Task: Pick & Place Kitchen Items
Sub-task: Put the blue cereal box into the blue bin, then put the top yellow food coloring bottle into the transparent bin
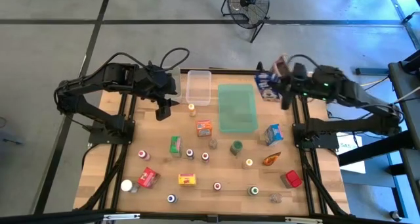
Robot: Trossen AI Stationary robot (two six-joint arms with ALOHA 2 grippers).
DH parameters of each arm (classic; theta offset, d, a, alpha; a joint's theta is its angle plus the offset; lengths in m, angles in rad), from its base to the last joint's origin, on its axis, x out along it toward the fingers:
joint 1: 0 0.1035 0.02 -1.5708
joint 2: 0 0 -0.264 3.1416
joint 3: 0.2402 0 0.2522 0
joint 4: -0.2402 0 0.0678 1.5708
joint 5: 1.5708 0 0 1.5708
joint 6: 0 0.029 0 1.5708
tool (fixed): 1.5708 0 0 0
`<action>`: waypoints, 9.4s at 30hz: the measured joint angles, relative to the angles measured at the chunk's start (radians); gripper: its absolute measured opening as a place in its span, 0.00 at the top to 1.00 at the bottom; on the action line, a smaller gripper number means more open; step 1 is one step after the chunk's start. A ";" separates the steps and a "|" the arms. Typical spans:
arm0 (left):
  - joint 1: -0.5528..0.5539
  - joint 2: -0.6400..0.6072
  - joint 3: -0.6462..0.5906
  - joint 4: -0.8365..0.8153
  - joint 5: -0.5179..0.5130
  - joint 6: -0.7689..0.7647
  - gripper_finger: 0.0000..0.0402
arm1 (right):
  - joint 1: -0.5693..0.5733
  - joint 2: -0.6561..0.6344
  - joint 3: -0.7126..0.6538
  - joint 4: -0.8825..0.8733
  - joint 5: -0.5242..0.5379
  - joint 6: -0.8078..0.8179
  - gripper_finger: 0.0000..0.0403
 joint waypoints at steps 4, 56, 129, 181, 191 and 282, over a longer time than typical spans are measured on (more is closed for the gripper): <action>0.000 0.000 0.000 -0.002 0.000 0.000 0.54 | 0.002 -0.081 -0.142 0.074 -0.082 0.059 0.80; 0.024 0.001 0.000 -0.051 0.108 -0.159 0.54 | -0.064 0.727 -0.618 1.572 0.299 0.123 0.80; 0.225 0.011 -0.187 0.017 0.235 0.052 0.54 | 0.070 1.263 -0.289 1.621 0.604 -0.096 0.48; -0.130 -0.021 -0.059 0.459 0.248 -0.183 0.54 | 0.444 0.305 0.148 0.154 -0.320 0.297 0.46; -0.213 -0.021 -0.059 0.459 0.057 -0.181 0.54 | 0.574 0.305 0.249 -0.115 -0.305 0.333 0.46; 0.279 0.491 -0.345 0.341 0.200 0.648 0.54 | 0.643 0.339 0.249 -0.300 -0.091 0.420 0.46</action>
